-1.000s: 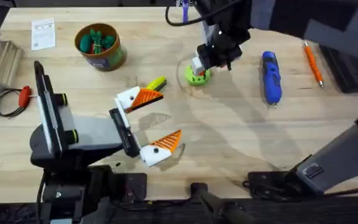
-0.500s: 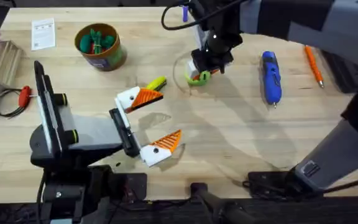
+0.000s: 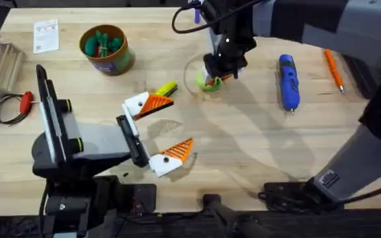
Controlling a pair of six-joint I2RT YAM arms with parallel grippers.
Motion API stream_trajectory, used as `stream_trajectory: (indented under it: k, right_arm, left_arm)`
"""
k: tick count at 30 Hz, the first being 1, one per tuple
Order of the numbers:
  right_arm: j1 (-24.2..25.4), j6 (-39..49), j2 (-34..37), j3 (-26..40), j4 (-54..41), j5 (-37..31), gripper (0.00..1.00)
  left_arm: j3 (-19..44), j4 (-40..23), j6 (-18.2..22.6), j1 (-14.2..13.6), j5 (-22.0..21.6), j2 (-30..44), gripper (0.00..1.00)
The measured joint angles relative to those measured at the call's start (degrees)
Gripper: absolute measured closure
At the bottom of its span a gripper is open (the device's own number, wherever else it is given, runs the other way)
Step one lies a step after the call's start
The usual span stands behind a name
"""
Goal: Pick up the gripper from the table and insert it into the empty holder that is missing its gripper. Then pick up a screw, insert it into the mounting hole, and use the screwdriver to tighten it. Finally, clean up the table by picking up the vegetable and placing it into the bucket.
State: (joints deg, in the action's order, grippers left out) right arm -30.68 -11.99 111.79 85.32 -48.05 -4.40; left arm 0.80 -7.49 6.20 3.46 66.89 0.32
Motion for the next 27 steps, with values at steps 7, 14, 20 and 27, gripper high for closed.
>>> stream_trajectory:
  k: [7, 14, 20, 27]
  right_arm:
    - [0.2, 0.0, 0.0, 0.0, 0.0, 0.0, 0.811]
    - [0.2, 0.0, 0.1, 0.0, 0.0, 0.0, 0.994]
    - [0.2, 0.0, 0.3, 0.0, 0.1, 0.0, 0.995]
    - [0.2, 0.0, 0.2, 0.1, 0.0, -0.1, 0.995]
  left_arm:
    - [0.0, 0.0, 0.0, 0.0, 0.0, 0.0, 0.015]
    - [0.0, 0.0, 0.0, 0.0, 0.0, 0.0, 0.015]
    - [0.0, 0.0, 0.0, 0.0, 0.0, 0.0, 0.015]
    - [0.0, 0.0, 0.0, 0.0, 0.0, 0.0, 0.015]
